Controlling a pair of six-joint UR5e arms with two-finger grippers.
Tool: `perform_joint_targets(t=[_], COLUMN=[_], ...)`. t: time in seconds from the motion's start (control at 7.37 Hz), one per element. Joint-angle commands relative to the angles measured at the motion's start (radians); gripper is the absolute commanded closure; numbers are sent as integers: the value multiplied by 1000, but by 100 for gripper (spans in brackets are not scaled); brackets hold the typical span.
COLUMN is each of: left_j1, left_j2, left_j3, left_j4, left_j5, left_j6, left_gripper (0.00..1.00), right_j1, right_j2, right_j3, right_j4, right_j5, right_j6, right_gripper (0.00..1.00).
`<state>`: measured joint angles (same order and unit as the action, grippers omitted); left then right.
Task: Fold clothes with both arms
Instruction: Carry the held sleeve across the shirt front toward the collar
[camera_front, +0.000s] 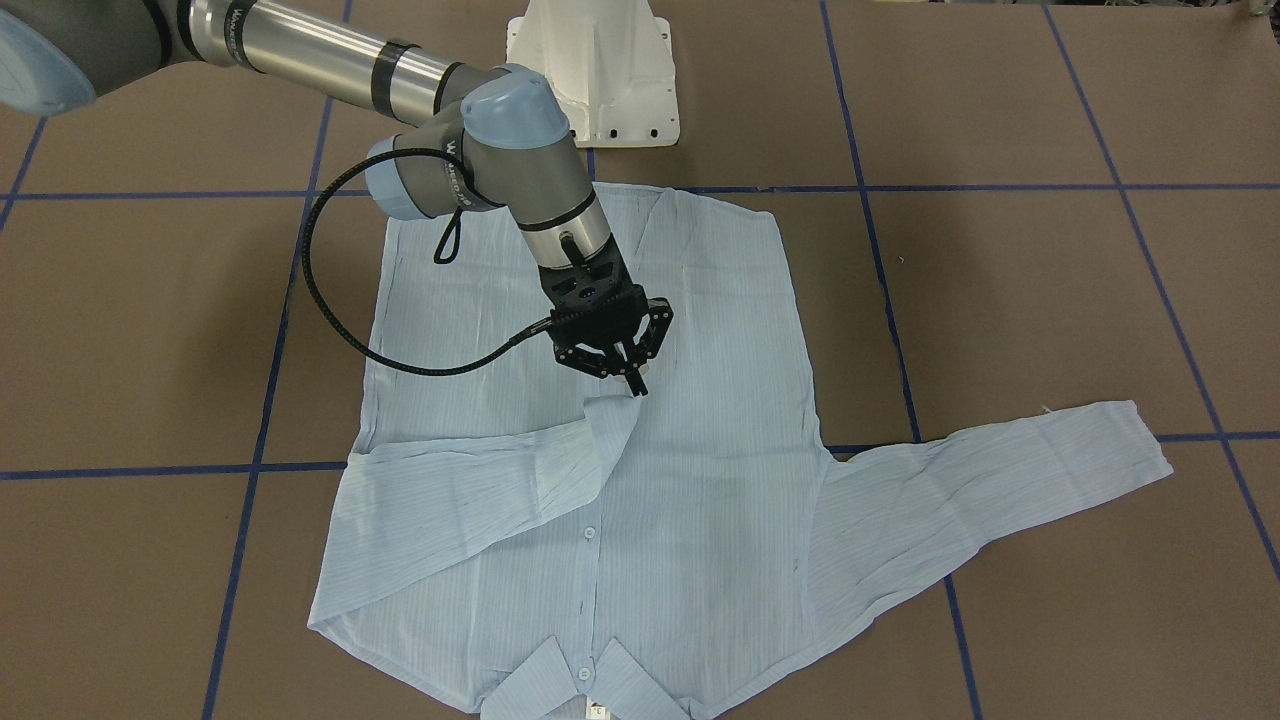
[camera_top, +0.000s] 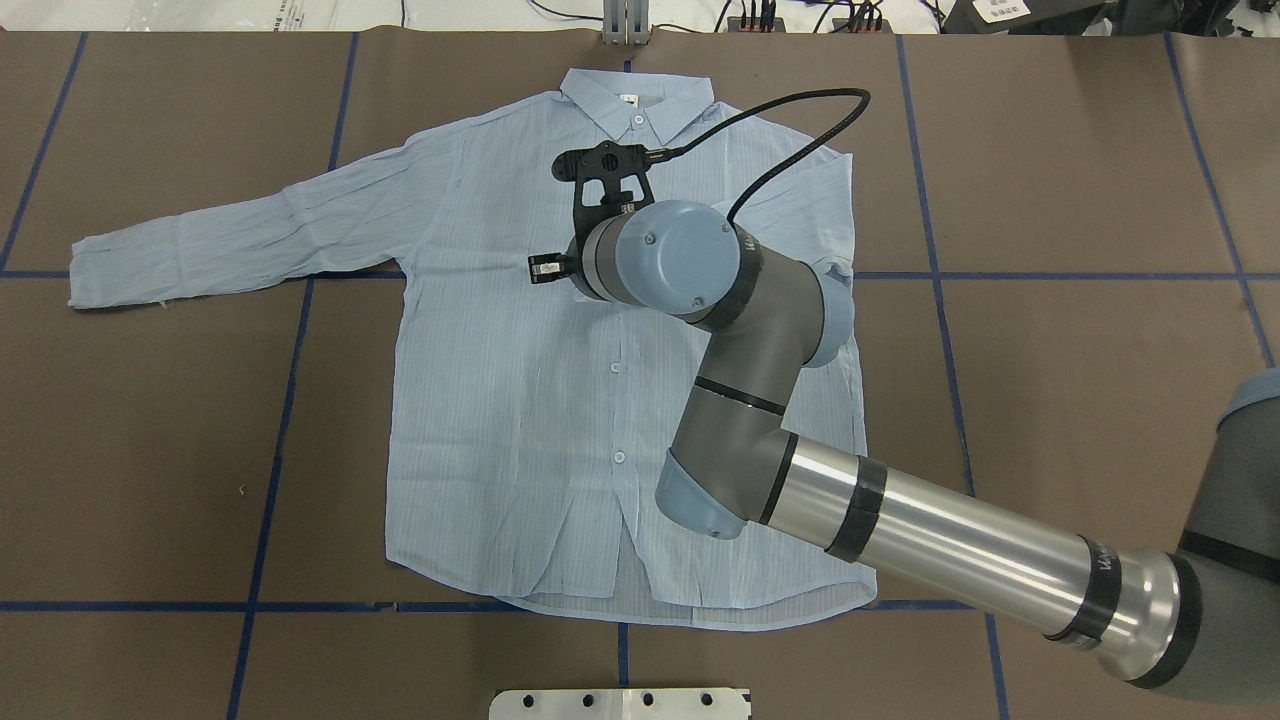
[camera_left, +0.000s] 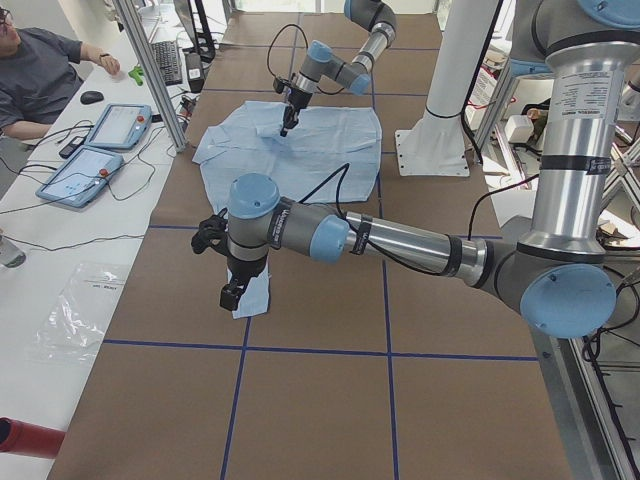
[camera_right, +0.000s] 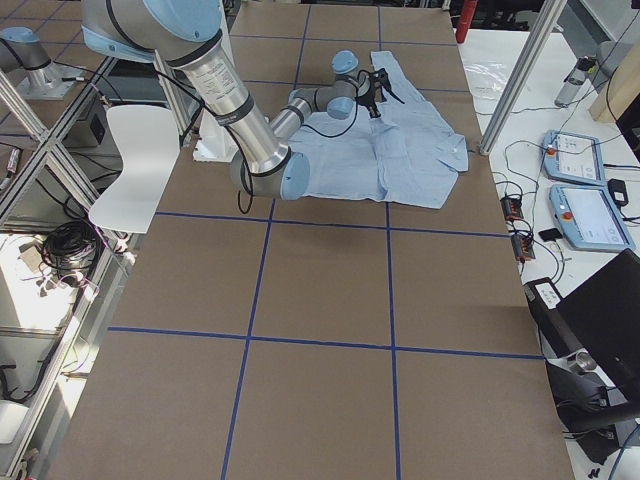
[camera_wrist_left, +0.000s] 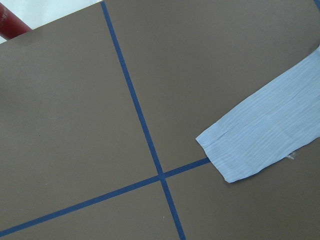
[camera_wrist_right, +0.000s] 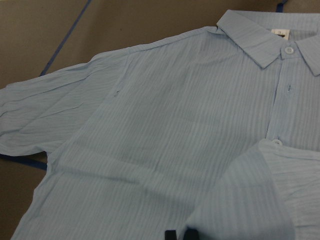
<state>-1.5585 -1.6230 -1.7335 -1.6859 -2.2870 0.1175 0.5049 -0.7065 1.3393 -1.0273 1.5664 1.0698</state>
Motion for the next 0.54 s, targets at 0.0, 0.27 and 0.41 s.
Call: perform_joint_targets(t=[0.0, 0.27, 0.41], left_j1=[0, 0, 0], left_j2=[2, 2, 2], left_j3=[0, 3, 6], left_j4=[0, 2, 2], left_j5=[0, -2, -3], left_j6=[-1, -1, -1], left_gripper=[0, 0, 0], right_j1=[-38, -37, -31], right_j2=[127, 179, 177], right_j3=[-163, -181, -181], right_j4=[-10, -126, -155], right_j5=[-64, -59, -49], right_j6=[28, 36, 47], right_gripper=[1, 1, 1])
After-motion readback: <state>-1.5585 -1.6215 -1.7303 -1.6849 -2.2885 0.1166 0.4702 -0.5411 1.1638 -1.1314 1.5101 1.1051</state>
